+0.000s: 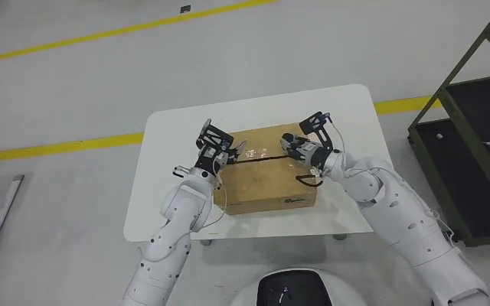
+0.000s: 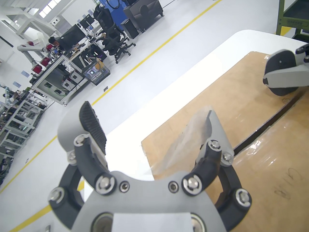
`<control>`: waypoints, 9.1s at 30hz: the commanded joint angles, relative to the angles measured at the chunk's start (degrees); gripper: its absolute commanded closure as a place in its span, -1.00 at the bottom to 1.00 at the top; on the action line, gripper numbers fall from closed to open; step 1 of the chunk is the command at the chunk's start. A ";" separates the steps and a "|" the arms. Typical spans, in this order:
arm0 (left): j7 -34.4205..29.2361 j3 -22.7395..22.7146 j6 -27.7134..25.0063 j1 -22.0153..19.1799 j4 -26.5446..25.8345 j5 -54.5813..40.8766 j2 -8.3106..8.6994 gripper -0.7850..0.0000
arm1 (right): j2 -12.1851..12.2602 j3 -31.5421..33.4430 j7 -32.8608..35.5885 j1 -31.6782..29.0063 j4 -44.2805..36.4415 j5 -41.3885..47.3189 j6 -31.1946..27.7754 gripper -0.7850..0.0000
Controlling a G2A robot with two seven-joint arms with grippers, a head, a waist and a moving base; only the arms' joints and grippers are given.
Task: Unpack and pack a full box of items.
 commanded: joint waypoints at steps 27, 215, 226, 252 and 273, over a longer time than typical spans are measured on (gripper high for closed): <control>-3.13 17.42 0.03 -8.13 4.02 4.13 -6.49 -1.00 | 4.14 20.54 -0.39 -19.04 -17.92 0.62 5.29 1.00; -21.46 -22.39 -17.09 12.57 -11.74 -18.48 0.16 -1.00 | 5.05 -2.93 3.20 4.78 -0.71 23.37 -4.96 1.00; -21.71 -28.41 -13.51 16.24 -11.67 -15.76 1.10 -1.00 | 1.64 -14.70 -0.26 9.13 7.16 14.57 -7.51 1.00; -21.73 -28.32 -13.54 16.33 -11.70 -15.42 1.15 -1.00 | 1.63 -15.37 -6.93 6.80 5.75 -13.77 -2.11 1.00; -21.73 -28.32 -13.54 16.33 -11.70 -15.42 1.15 -1.00 | 4.10 -4.72 -9.33 -3.05 -2.47 -17.56 0.06 1.00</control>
